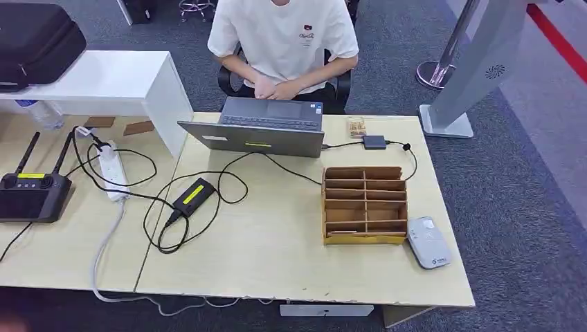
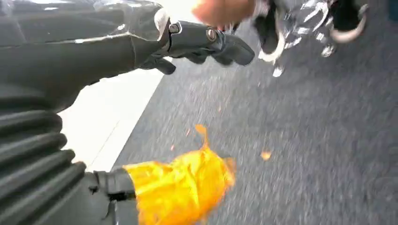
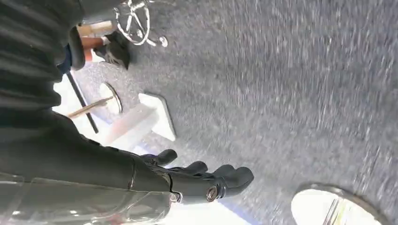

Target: Pass the card to the sensor for recognition and then transmit it.

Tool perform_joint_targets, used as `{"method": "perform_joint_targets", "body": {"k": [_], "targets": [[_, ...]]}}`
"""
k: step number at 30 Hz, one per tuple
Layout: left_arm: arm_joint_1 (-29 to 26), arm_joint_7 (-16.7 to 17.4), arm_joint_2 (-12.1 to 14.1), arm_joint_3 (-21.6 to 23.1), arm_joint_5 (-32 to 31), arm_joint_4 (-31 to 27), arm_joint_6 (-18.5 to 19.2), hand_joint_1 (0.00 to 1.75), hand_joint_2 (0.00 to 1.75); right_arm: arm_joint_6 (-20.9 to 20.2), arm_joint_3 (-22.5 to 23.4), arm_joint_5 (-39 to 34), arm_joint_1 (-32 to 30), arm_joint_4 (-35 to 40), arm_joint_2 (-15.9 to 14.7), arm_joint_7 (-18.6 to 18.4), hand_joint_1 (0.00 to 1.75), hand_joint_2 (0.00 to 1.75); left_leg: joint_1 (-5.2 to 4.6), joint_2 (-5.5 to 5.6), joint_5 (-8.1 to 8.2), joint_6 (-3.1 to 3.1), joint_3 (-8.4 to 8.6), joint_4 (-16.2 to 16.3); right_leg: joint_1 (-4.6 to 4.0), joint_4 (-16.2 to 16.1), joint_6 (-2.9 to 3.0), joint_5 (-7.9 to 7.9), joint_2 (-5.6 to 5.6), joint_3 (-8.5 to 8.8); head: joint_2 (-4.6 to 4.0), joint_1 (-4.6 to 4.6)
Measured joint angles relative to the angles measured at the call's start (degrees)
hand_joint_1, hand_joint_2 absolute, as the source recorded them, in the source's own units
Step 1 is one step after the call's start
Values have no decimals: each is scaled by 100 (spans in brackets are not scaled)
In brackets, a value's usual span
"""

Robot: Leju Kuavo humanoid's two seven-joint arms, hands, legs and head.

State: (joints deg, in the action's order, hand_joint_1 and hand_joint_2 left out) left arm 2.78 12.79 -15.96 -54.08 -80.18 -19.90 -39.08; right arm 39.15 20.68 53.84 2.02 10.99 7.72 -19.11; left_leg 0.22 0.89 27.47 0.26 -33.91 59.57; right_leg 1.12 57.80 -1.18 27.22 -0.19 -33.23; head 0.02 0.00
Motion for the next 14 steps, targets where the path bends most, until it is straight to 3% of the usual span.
{"method": "perform_joint_targets", "body": {"k": [6, 7, 10, 11, 14], "targets": [[-22, -380, -231, -430, -181, -550, -2, 0, 0, 54, 288, 413, -44, 173, 65, -7, 0, 175, -1, -6, 0, 0, 3, -1, 0, 0, 0, 0, 5, 0, 0, -2], [-22, -396, -231, -457, -86, -548, -2, 0, 175, 42, 356, 428, -41, 168, 79, 39, 0, 175, -1, -6, 0, 0, 3, -1, 0, 0, 0, 0, 5, 0, 0, -4], [59, -439, -190, -672, 208, -175, 125, 0, 175, -400, 568, 311, -22, 123, 116, 277, 0, 175, 1, -5, 0, -1, 3, -1, -2, 1, 1, 0, 5, 0, 0, -2], [79, -428, -160, -712, 245, -57, 329, 0, 175, -697, 614, 251, -10, 107, 122, 331, 0, 175, 2, -6, 0, -1, 3, -2, -3, 1, 1, 0, 5, 0, 0, 0], [162, -415, -20, -911, 520, 274, 1411, 0, 175, -1951, 787, 100, 7, 61, 140, 650, 0, 175, 2, -6, 0, -1, 2, -2, -2, 1, 1, 0, 6, 0, 0, 0]]}}
